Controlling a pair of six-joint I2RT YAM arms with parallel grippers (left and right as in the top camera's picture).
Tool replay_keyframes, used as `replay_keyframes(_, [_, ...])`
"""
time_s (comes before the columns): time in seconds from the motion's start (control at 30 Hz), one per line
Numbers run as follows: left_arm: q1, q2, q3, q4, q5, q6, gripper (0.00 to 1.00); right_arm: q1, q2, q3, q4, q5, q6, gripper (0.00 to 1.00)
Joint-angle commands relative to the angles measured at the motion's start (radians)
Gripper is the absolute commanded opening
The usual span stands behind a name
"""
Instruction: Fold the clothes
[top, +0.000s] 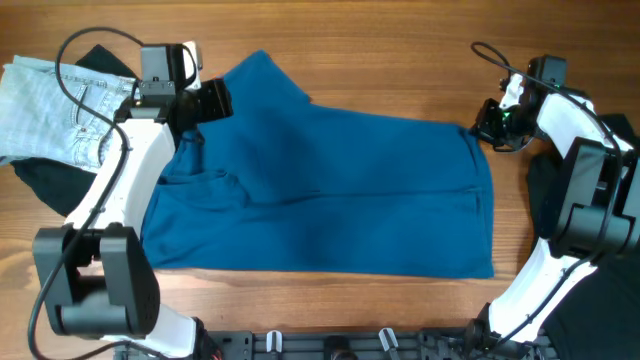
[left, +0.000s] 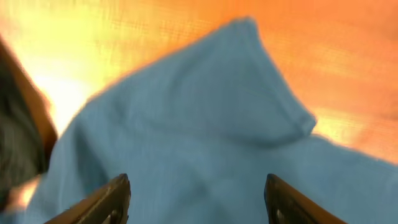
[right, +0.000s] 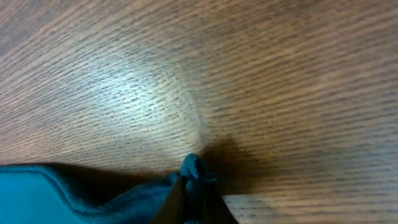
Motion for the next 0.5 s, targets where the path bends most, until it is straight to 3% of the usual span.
replay_keyframes(0.0, [-0.003, 0.071, 0.011, 0.118, 0.021, 0.051, 0.68, -0.005, 0.005, 0.006, -0.06, 0.078, 0.029, 0.04])
replay_keyframes(0.13, [-0.004, 0.196, 0.011, 0.292, 0.084, 0.051, 0.68, -0.005, -0.056, 0.006, -0.148, 0.068, 0.002, 0.04])
replay_keyframes(0.3, [-0.009, 0.401, 0.011, 0.615, 0.083, 0.055, 0.68, -0.005, -0.161, 0.006, -0.175, 0.055, 0.003, 0.04])
replay_keyframes(0.47, [-0.009, 0.512, 0.011, 0.695, 0.064, 0.055, 0.67, -0.005, -0.183, 0.006, -0.19, 0.051, 0.003, 0.04])
